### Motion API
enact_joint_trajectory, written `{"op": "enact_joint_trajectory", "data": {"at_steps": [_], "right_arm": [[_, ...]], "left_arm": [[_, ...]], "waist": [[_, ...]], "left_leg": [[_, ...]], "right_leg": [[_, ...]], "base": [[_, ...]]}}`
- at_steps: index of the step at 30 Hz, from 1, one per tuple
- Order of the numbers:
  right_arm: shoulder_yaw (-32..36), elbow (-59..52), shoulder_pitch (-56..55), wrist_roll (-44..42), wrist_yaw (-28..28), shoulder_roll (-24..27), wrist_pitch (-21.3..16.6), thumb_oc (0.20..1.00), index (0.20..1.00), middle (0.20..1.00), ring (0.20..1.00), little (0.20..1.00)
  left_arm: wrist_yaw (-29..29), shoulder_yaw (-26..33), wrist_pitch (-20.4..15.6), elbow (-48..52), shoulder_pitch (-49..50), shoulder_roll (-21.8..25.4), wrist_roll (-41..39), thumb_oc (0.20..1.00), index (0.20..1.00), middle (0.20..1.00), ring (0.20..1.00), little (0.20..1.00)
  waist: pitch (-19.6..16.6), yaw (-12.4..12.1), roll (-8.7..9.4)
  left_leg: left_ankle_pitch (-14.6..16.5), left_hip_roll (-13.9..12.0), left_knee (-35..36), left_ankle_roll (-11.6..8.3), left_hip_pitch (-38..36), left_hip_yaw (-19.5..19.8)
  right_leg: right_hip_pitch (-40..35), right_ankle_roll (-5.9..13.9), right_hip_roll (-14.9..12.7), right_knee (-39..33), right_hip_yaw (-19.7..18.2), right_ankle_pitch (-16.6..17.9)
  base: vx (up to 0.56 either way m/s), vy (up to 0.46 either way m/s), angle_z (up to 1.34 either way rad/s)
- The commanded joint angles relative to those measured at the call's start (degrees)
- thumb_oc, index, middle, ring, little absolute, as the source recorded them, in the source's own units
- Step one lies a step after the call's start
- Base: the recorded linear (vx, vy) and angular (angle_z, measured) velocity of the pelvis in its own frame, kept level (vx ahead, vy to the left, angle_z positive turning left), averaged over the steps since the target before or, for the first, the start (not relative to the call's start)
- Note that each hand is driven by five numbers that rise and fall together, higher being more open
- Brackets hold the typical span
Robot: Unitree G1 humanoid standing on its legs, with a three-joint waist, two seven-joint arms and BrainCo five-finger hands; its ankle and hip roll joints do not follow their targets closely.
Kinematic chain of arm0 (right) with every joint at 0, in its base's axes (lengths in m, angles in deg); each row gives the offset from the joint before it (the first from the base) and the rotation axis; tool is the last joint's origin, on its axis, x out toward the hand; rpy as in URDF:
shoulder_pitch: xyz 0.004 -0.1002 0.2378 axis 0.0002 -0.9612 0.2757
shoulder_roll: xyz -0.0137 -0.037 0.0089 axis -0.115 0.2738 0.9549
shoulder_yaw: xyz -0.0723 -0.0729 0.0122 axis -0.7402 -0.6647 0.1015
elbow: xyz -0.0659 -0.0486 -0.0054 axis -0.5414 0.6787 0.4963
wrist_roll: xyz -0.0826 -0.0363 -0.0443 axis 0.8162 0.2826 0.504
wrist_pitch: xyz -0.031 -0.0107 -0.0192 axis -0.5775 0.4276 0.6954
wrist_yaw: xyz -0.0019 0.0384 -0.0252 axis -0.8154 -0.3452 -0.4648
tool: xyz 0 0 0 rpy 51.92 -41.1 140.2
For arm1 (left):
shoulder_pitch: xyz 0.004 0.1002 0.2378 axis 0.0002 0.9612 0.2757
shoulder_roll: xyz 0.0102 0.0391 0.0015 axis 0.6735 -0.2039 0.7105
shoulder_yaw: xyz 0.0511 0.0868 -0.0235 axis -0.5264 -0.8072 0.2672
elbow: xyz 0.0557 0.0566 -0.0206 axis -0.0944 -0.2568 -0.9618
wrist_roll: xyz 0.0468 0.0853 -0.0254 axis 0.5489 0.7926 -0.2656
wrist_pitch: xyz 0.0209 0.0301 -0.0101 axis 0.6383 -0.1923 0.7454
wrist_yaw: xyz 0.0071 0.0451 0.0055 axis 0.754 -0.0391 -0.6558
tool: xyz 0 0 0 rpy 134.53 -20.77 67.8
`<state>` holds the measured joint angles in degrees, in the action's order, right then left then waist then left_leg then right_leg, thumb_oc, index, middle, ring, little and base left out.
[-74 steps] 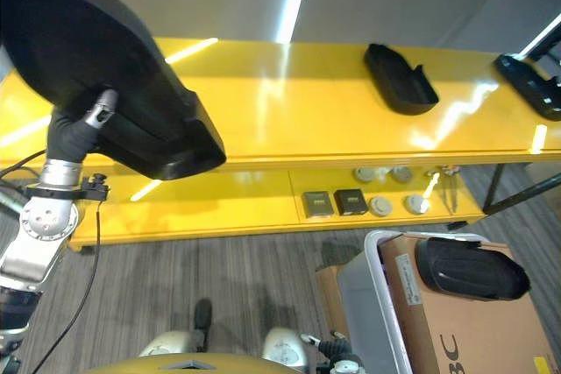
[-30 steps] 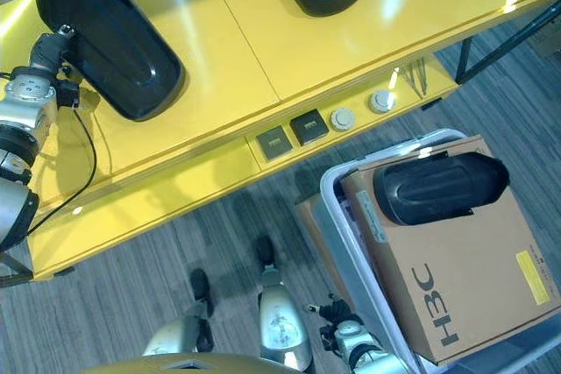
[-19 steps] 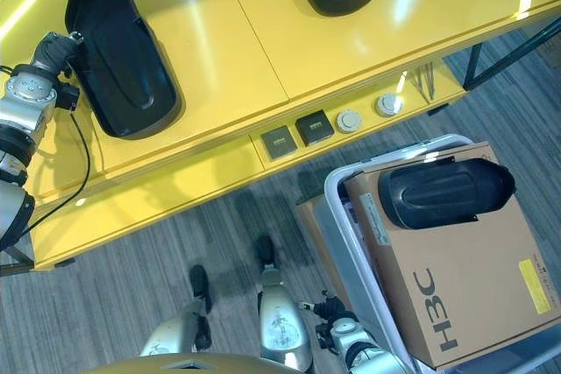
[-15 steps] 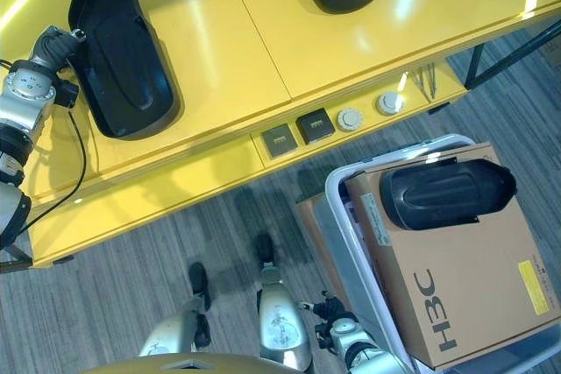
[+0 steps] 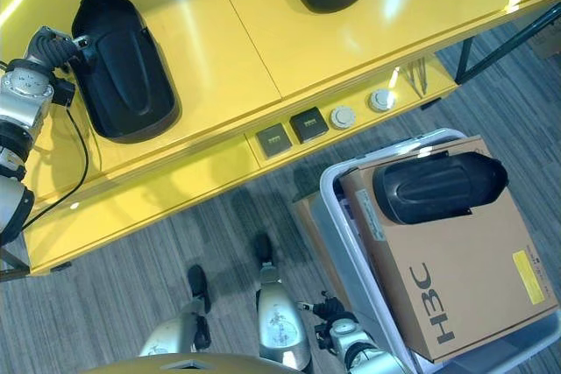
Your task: Move parts from the plastic box to the shelf.
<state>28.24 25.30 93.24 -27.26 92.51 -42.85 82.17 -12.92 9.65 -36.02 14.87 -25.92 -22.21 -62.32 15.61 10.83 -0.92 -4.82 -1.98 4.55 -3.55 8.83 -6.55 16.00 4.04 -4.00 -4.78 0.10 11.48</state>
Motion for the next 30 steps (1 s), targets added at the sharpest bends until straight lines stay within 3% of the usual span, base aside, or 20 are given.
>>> {"op": "enact_joint_trajectory", "data": {"at_steps": [1, 9, 19, 20, 21, 22, 23, 24, 25, 26, 27, 29, 30], "right_arm": [[-2.82, 2.71, -0.19, -1.52, -0.58, 0.50, 0.07, 1.000, 1.000, 1.000, 1.000, 1.000], [-2.59, 3.35, 0.16, -0.40, -0.60, 1.47, 0.68, 1.000, 1.000, 1.000, 1.000, 1.000], [-1.40, 4.81, -1.12, 1.31, -1.04, 1.78, 1.71, 1.000, 1.000, 1.000, 1.000, 1.000], [-1.40, 5.30, -0.79, 2.02, -1.13, 1.56, 2.08, 1.000, 1.000, 1.000, 1.000, 1.000], [-0.87, 5.10, -1.07, 2.16, -0.41, 1.29, 1.99, 1.000, 1.000, 1.000, 1.000, 1.000], [-0.92, 5.09, -1.10, 2.16, -0.41, 1.33, 2.00, 1.000, 1.000, 1.000, 1.000, 1.000], [-0.61, 4.72, -1.25, 2.19, -0.50, 1.36, 1.86, 1.000, 1.000, 1.000, 1.000, 1.000], [1.53, 3.39, -2.46, 2.38, -0.39, 0.68, 1.61, 1.000, 1.000, 1.000, 1.000, 1.000], [1.47, 2.94, -3.27, 2.92, -0.47, 0.49, 1.82, 1.000, 1.000, 1.000, 1.000, 1.000], [1.94, 2.92, -4.39, 3.69, -0.37, -0.28, 1.96, 1.000, 1.000, 1.000, 1.000, 1.000], [2.64, 2.73, -5.29, 4.48, -0.32, -1.43, 1.90, 1.000, 1.000, 1.000, 1.000, 1.000], [2.95, 2.64, -5.73, 4.54, -0.33, -1.71, 1.77, 1.000, 1.000, 1.000, 1.000, 1.000], [3.63, 2.44, -6.85, 4.87, -0.29, -2.95, 1.45, 1.000, 1.000, 1.000, 1.000, 1.000]], "left_arm": [[0.69, 0.05, -0.77, -4.59, -6.62, -0.75, -0.71, 1.000, 1.000, 1.000, 1.000, 1.000], [3.58, 1.55, -0.36, -5.38, -7.39, -0.76, 0.72, 1.000, 1.000, 1.000, 1.000, 1.000], [8.94, 0.76, -0.81, 0.43, -6.88, 0.13, 6.70, 1.000, 1.000, 1.000, 1.000, 1.000], [10.66, 1.28, -1.66, 4.28, -6.80, -1.15, 5.49, 1.000, 1.000, 1.000, 1.000, 1.000], [13.32, 3.19, -4.68, 16.98, -3.03, -1.71, 3.85, 1.000, 1.000, 1.000, 1.000, 1.000], [13.37, 3.31, -4.58, 17.17, -2.86, -1.68, 3.91, 1.000, 1.000, 1.000, 1.000, 1.000], [12.36, 3.11, -4.80, 23.82, 0.38, -0.87, 5.39, 1.000, 1.000, 1.000, 1.000, 1.000], [12.20, 8.46, -9.55, 46.18, 13.06, 0.75, 2.98, 1.000, 1.000, 1.000, 1.000, 1.000], [11.28, 10.77, -9.57, 51.14, 18.04, 0.31, 2.67, 0.564, 0.564, 0.564, 0.564, 0.564], [10.29, 13.79, -10.74, 59.48, 24.79, -0.72, 3.25, 0.200, 0.200, 0.200, 0.200, 0.200], [8.33, 17.56, -11.75, 71.11, 35.99, -5.25, 3.52, 0.200, 0.200, 0.200, 0.200, 0.200], [6.15, 18.98, -11.63, 75.84, 40.85, -5.90, 3.81, 0.200, 0.200, 0.200, 0.200, 0.200], [3.52, 21.00, -12.30, 81.94, 49.51, -9.25, 1.45, 0.200, 0.200, 0.200, 0.200, 0.200]], "waist": [[-1.48, 0.38, -1.23], [-3.32, 0.01, -2.18], [-9.71, -1.82, -2.33], [-10.85, -2.25, -2.09], [-10.98, -2.79, -1.75], [-11.13, -2.72, -1.79], [-11.45, -2.97, -1.60], [-12.05, -4.04, -0.54], [-12.49, -4.07, -0.37], [-12.95, -4.43, 0.11], [-12.99, -5.13, 1.06], [-13.07, -5.28, 1.33], [-13.16, -5.67, 1.90]], "left_leg": [[0.69, -4.60, 0.45, -2.66, 1.26, 3.51], [1.27, -4.61, 0.45, -2.67, -0.97, 3.64], [3.28, -5.14, 0.45, -2.62, -7.81, 4.72], [3.62, -5.24, 0.45, -2.67, -9.21, 5.04], [3.87, -5.35, 0.45, -2.69, -9.93, 5.52], [3.77, -5.33, 0.45, -2.69, -9.76, 5.56], [3.89, -5.31, 0.45, -2.64, -9.92, 5.76], [4.30, -5.42, 0.45, -2.63, -10.64, 6.08], [4.55, -5.52, 0.45, -2.60, -11.11, 6.01], [4.84, -5.57, 0.45, -2.53, -11.55, 5.98], [4.85, -5.53, 0.45, -2.27, -11.78, 6.30], [5.07, -5.50, 0.45, -2.14, -12.06, 6.28], [5.37, -5.61, 0.45, -1.99, -12.34, 6.18]], "right_leg": [[-2.71, 6.83, -4.38, -0.22, -1.57, -5.52], [-5.36, 6.76, -4.51, -0.22, -0.74, -6.45], [-14.02, 6.38, -4.63, -0.17, 2.61, -9.02], [-15.55, 6.26, -4.62, 0.45, 3.38, -9.67], [-16.36, 6.20, -4.59, 1.02, 3.86, -10.28], [-16.21, 6.19, -4.61, 1.00, 3.89, -10.19], [-16.63, 6.13, -4.64, 0.96, 4.15, -10.27], [-17.70, 6.05, -4.72, 1.23, 4.64, -10.78], [-18.12, 6.03, -4.81, 1.20, 4.70, -10.92], [-18.61, 5.99, -4.88, 1.17, 4.82, -11.15], [-18.74, 5.74, -4.97, 1.40, 4.74, -11.03], [-18.90, 5.70, -4.96, 1.47, 4.55, -11.18], [-19.08, 5.50, -5.01, 1.79, 4.34, -11.48]], "base": [[0.00, 0.000, 0.00], [0.00, -0.001, 0.00], [0.05, -0.008, 0.14], [-0.01, 0.007, 0.20], [-0.01, 0.003, 0.16], [-0.02, 0.000, 0.24], [0.00, 0.005, 0.26], [0.01, 0.005, 0.21], [0.03, 0.014, -0.03], [0.00, 0.006, -0.04], [-0.01, 0.008, 0.06], [-0.01, 0.003, 0.06], [0.01, 0.005, 0.10]]}}
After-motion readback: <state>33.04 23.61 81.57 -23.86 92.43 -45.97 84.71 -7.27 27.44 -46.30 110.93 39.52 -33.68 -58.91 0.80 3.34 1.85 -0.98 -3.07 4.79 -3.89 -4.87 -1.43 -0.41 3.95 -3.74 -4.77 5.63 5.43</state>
